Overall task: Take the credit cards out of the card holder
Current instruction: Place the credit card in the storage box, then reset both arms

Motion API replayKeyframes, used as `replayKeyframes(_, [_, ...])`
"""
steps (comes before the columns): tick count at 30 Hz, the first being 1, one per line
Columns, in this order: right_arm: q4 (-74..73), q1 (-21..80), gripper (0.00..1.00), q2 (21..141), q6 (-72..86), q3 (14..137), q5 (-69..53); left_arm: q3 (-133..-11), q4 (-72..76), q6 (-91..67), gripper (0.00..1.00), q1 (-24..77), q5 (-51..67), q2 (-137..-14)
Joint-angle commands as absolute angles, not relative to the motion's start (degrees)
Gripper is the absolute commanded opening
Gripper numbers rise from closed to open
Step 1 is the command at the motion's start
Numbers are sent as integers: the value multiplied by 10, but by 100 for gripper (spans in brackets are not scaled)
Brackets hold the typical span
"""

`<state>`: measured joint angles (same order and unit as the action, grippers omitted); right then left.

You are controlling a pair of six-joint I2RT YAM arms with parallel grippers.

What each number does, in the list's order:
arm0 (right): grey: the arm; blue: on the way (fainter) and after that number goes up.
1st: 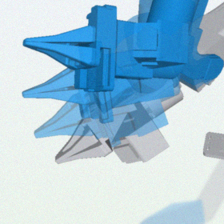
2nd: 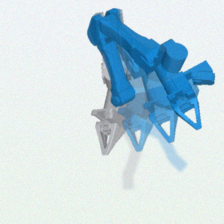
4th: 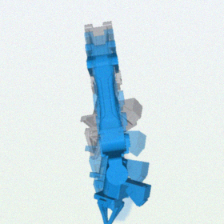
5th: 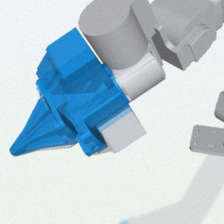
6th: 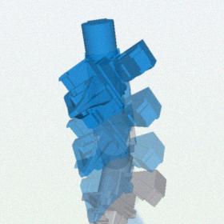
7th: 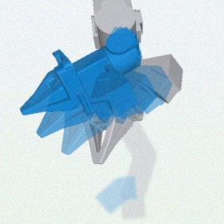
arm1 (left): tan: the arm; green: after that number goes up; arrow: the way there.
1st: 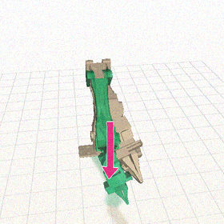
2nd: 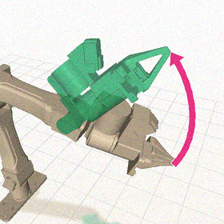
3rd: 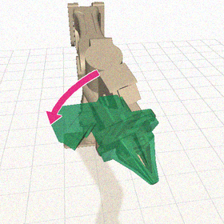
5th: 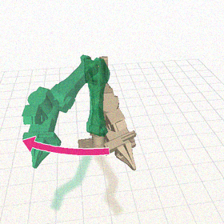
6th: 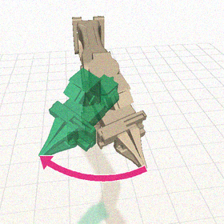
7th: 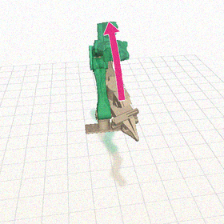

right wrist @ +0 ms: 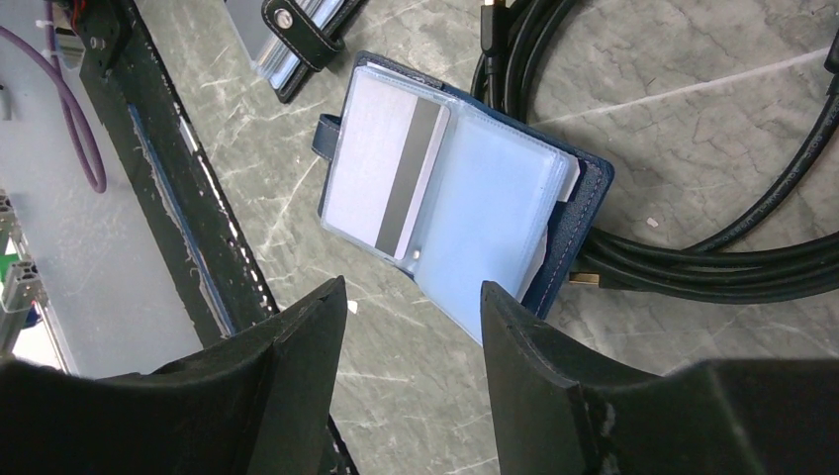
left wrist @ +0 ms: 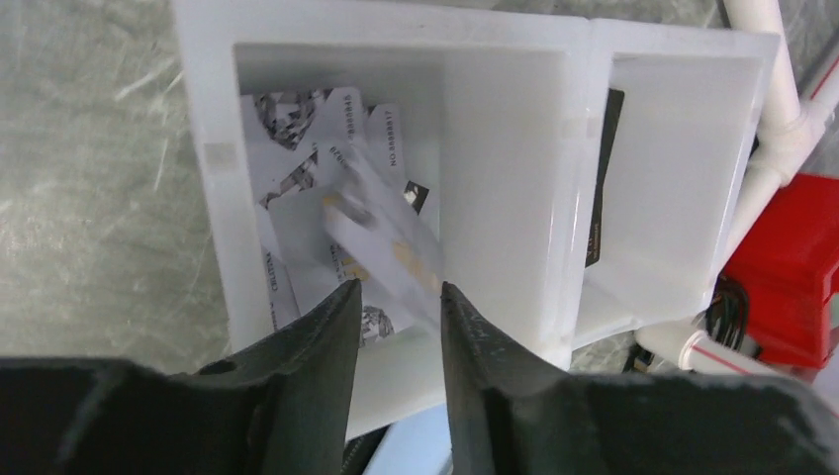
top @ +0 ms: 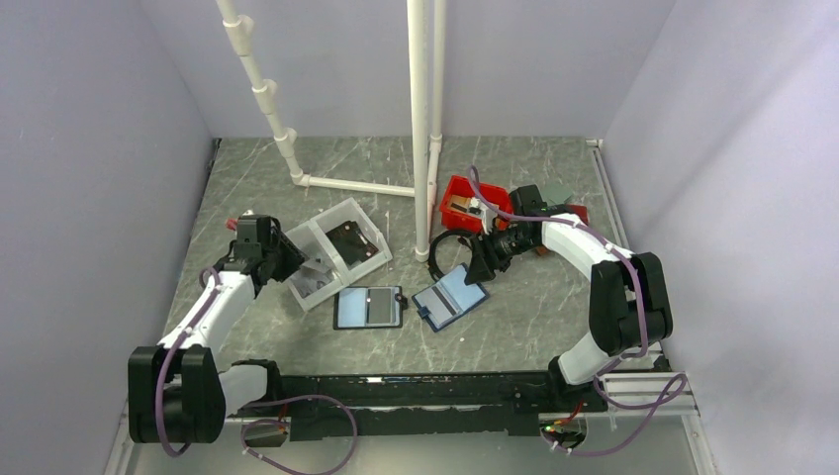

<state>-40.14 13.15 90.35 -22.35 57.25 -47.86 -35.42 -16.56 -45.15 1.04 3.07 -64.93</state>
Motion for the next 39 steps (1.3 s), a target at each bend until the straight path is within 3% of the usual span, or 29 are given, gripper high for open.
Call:
replayKeyframes(1, [-405,129,55,892,-235,586,-481,-414,-253,-505,51,7,-24,-647])
replayKeyframes(10, [-412,128,56,876,-254,588,-473,-472,-338,-514,81,7,-34,-566])
replayKeyframes(14, [-422,127,56,852,-281,588,-478,-483,-293,-429,95,7,81,-533])
replayKeyframes(17, [-430,127,57,829,-304,589,-477,-488,-237,-350,97,7,222,-522])
replayKeyframes(20, [-432,118,58,805,-323,584,-477,-520,-242,-304,99,7,280,-535])
replayKeyframes(27, [-417,75,68,761,-339,557,-477,-605,-344,-176,99,7,238,-578])
replayKeyframes(39, [-390,41,80,769,-398,498,-518,-484,-272,-156,100,7,228,-474])
